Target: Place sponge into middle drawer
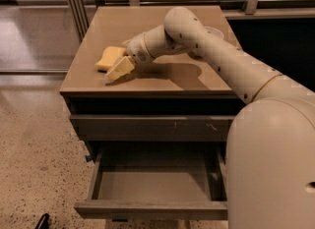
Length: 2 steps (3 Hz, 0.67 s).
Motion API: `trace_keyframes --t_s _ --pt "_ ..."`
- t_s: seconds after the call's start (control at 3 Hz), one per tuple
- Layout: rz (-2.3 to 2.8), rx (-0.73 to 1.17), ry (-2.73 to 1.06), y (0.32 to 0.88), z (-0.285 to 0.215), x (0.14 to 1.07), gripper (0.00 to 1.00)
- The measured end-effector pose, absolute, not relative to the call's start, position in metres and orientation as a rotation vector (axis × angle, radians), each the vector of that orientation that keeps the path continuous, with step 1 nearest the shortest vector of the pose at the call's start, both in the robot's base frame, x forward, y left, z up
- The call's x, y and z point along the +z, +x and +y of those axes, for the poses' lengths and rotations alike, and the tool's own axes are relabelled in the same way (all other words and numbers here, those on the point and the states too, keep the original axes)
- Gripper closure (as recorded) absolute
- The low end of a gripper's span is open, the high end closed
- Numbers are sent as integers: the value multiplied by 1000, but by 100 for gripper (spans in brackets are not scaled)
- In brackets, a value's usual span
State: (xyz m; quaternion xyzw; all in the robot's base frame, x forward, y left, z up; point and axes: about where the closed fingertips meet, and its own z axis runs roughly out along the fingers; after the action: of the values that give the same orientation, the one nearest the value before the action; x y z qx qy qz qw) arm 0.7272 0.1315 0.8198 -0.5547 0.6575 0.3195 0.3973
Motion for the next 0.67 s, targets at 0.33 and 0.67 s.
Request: trace_keyframes --t_s 0.33,0.67 --pt "1668 811 -1406 726 133 817 14" --pt "1668 811 -1406 726 133 817 45"
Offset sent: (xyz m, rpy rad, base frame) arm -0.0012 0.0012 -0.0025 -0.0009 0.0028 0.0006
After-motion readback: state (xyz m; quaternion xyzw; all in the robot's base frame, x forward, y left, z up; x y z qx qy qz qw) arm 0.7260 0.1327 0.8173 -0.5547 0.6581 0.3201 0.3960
